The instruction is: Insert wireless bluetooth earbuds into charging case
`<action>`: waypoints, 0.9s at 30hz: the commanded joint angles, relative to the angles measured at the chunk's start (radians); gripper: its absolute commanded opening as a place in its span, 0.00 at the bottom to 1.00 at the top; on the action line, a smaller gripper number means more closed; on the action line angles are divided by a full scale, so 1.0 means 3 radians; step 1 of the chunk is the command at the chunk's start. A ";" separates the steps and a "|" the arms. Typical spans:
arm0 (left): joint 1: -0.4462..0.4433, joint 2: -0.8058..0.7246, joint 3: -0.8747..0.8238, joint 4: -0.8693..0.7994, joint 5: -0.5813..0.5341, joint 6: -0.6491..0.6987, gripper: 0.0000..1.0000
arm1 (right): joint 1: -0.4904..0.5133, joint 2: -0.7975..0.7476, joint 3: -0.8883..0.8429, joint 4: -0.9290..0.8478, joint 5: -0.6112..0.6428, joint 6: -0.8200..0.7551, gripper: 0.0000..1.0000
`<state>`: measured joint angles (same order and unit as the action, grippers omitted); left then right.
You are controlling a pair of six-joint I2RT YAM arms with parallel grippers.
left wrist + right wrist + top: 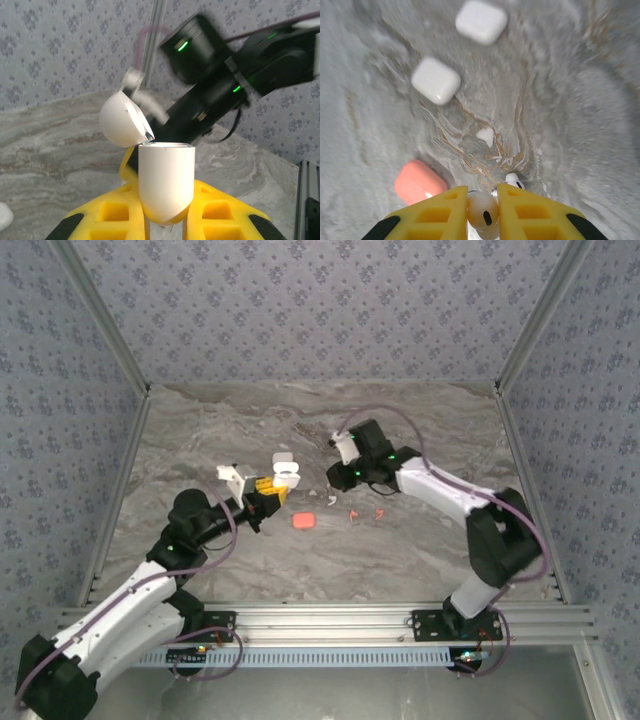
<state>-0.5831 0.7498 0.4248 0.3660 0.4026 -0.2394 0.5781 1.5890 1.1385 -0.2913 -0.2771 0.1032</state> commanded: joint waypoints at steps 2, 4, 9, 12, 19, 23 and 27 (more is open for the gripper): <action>-0.0014 0.0168 -0.0023 0.0356 -0.0022 -0.0136 0.00 | -0.0079 -0.0629 -0.0197 0.0233 -0.0073 0.0206 0.22; -0.0014 0.0266 -0.0011 0.0439 0.0001 -0.0168 0.00 | -0.0079 -0.0879 -0.0256 0.0315 -0.0119 0.0242 0.22; -0.0015 0.0473 0.0046 0.0564 0.0091 -0.0204 0.00 | 0.0041 -0.1338 -0.0334 0.0664 -0.0187 0.0376 0.22; -0.0019 0.0547 0.0083 0.0627 0.0140 -0.0225 0.00 | 0.0236 -0.1415 -0.0295 0.0797 -0.0112 0.0316 0.22; -0.0044 0.0617 0.0118 0.0694 0.0176 -0.0251 0.00 | 0.0601 -0.1308 -0.0240 0.1048 0.0080 0.0163 0.23; -0.0056 0.0610 0.0118 0.0692 0.0178 -0.0250 0.00 | 0.0654 -0.1136 -0.0189 0.1107 0.0058 0.0185 0.23; -0.0062 0.0607 0.0121 0.0698 0.0176 -0.0251 0.00 | 0.0711 -0.0981 -0.0155 0.1182 -0.0005 0.0225 0.23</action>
<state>-0.5915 0.9379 0.4171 0.5255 0.4335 -0.3080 0.7780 1.2739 1.0534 0.0189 -0.2760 0.1688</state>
